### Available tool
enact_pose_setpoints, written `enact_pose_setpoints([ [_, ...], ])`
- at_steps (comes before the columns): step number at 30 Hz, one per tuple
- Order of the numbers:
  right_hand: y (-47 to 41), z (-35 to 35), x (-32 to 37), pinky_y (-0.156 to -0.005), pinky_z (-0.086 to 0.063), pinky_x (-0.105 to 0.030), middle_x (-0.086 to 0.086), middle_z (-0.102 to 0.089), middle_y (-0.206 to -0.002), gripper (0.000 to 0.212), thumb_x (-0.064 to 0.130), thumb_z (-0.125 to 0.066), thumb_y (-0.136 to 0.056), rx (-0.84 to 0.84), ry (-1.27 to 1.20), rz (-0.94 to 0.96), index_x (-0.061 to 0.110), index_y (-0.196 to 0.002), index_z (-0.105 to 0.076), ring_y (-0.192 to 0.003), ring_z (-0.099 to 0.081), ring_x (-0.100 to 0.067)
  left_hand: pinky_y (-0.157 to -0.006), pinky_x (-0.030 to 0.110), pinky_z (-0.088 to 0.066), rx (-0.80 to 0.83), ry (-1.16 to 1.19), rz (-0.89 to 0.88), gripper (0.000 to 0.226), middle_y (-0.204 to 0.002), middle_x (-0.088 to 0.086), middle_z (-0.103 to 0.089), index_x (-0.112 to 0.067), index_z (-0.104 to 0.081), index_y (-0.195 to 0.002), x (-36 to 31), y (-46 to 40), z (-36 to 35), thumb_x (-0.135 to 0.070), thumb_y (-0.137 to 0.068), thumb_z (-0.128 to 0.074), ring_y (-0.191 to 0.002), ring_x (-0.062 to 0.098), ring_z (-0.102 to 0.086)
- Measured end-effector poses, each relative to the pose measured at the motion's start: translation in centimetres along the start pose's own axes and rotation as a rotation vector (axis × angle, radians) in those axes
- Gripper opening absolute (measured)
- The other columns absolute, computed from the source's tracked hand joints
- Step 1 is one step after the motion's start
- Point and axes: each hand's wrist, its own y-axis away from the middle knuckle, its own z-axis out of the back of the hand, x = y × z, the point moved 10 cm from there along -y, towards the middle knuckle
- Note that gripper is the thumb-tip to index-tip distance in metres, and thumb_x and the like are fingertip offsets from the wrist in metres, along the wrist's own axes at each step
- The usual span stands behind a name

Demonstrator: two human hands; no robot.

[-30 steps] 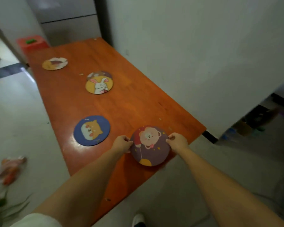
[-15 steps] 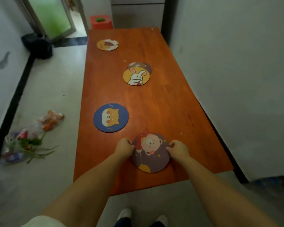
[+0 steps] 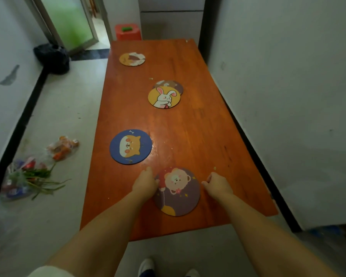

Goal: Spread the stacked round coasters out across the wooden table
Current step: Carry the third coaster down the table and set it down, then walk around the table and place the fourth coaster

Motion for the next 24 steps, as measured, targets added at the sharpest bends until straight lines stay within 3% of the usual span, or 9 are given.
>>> enact_pose_setpoints([
  [2, 0.0, 2.1, 0.0, -0.089, -0.048, -0.037, -0.017, -0.062, -0.124, 0.03, 0.03, -0.055, -0.093, -0.057, -0.061, -0.021, 0.006, -0.111, -0.057, -0.11, -0.059, -0.033, -0.067, 0.044, -0.047, -0.011, 0.02, -0.071, 0.011, -0.077, 0.009, -0.05, -0.005, -0.05, -0.094, -1.5, -0.5, 1.3, -0.015, -0.093, -0.053, -0.069, 0.025, -0.05],
  [4, 0.2, 4.4, 0.4, -0.087, -0.049, -0.039, -0.017, -0.064, -0.119, 0.027, 0.031, -0.055, -0.093, -0.122, -0.102, -0.024, 0.008, -0.107, -0.058, -0.107, -0.06, -0.033, -0.053, 0.031, -0.033, -0.028, 0.029, -0.158, 0.025, -0.064, 0.002, -0.035, -0.015, -0.038, -0.073, -3.5, -1.2, 2.6, -0.014, -0.095, -0.05, -0.054, 0.015, -0.031],
  [5, 0.3, 5.4, 0.7, -0.086, -0.05, -0.041, -0.017, -0.064, -0.116, 0.023, 0.031, -0.054, -0.093, -0.152, -0.122, -0.02, 0.01, -0.102, -0.057, -0.105, -0.061, -0.034, -0.05, 0.028, -0.027, -0.042, 0.035, -0.204, 0.028, -0.062, 0.002, -0.033, -0.017, -0.035, -0.071, -4.7, -1.5, 3.3, -0.016, -0.095, -0.05, -0.053, 0.015, -0.027],
  [10, 1.3, 9.4, 0.7, -0.07, -0.044, -0.035, -0.011, -0.068, -0.105, 0.015, 0.031, -0.052, -0.094, -0.291, -0.176, -0.025, 0.017, -0.089, -0.05, -0.074, -0.054, -0.02, -0.055, 0.035, -0.031, -0.061, 0.06, -0.37, 0.02, -0.064, 0.001, -0.035, -0.015, -0.039, -0.084, -10.0, -2.6, 4.8, -0.025, -0.097, -0.05, -0.054, 0.018, -0.03],
  [16, 2.7, 12.5, -3.4, -0.085, -0.051, -0.04, -0.012, -0.065, -0.111, 0.022, 0.03, -0.05, -0.095, -0.348, -0.182, -0.081, 0.011, -0.103, -0.058, -0.098, -0.06, -0.029, -0.054, 0.032, -0.037, -0.04, 0.001, -0.491, 0.016, -0.075, 0.004, -0.05, -0.016, -0.046, -0.085, -16.1, -2.1, 2.3, -0.029, -0.095, -0.048, -0.064, 0.023, -0.045],
  [22, 2.0, 16.8, -11.1, -0.069, -0.044, -0.033, -0.015, -0.064, -0.102, 0.026, 0.026, -0.044, -0.097, -0.381, -0.198, -0.116, 0.005, -0.103, -0.058, -0.081, -0.055, -0.027, -0.071, 0.045, -0.049, 0.042, -0.046, -0.523, 0.022, -0.088, 0.009, -0.056, -0.011, -0.052, -0.099, -24.0, -1.4, -2.7, -0.032, -0.097, -0.047, -0.075, 0.03, -0.052],
  [24, 1.3, 19.2, -14.0, -0.068, -0.044, -0.035, -0.014, -0.06, -0.094, 0.022, 0.024, -0.045, -0.097, -0.404, -0.203, -0.112, 0.005, -0.094, -0.056, -0.076, -0.052, -0.025, -0.072, 0.045, -0.049, 0.035, -0.044, -0.521, 0.026, -0.094, 0.013, -0.059, -0.008, -0.054, -0.1, -27.3, -1.3, -4.3, -0.032, -0.097, -0.045, -0.078, 0.03, -0.053],
])
